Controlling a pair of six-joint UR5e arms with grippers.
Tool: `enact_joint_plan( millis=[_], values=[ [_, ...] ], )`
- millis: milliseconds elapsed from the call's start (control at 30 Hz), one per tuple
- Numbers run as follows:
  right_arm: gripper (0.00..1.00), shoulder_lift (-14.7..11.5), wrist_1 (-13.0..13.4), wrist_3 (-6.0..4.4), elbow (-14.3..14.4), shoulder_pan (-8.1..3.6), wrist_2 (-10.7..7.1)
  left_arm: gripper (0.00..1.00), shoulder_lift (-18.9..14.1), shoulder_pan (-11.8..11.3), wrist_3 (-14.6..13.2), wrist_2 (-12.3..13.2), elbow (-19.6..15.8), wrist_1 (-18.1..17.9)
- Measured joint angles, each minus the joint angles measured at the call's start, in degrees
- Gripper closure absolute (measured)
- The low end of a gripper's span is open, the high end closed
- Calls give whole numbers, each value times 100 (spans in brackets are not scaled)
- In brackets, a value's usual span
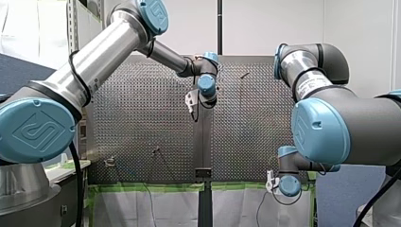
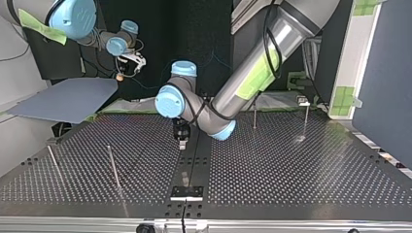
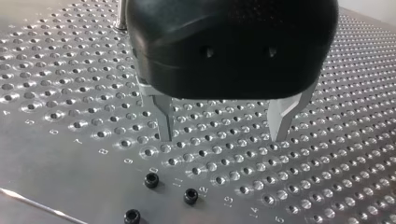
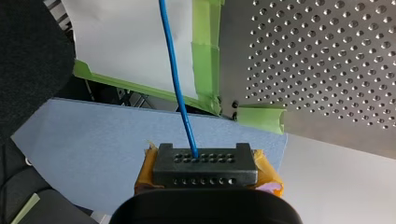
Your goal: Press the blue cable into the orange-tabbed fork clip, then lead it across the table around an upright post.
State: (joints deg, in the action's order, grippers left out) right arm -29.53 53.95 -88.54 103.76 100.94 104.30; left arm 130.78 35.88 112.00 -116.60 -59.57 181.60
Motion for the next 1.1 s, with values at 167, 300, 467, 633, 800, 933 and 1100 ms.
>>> enact_joint_plan(
  millis=[167,300,467,633,800,933,1100],
  values=[
    [100,-56,-130,67,-83,0,1,0,-1,25,-79,1,1,85],
    [100,-225,-302,71,-101,4,-15,0,-4,44,-140,10,0,161],
    [100,-499,-575,58,-103,29,-94,0,-5,114,-290,97,1,221],
    [100,-750,-827,49,-105,54,-216,0,-6,222,-454,145,1,229],
    [100,-997,-1057,-6,-105,68,-309,0,-5,281,-492,173,1,233],
    [100,-1202,-1176,-91,-105,76,-455,0,-36,324,-578,246,1,201],
    [100,-1507,-1203,-183,-104,80,-672,0,-269,378,-792,517,1,-47]
  ],
)
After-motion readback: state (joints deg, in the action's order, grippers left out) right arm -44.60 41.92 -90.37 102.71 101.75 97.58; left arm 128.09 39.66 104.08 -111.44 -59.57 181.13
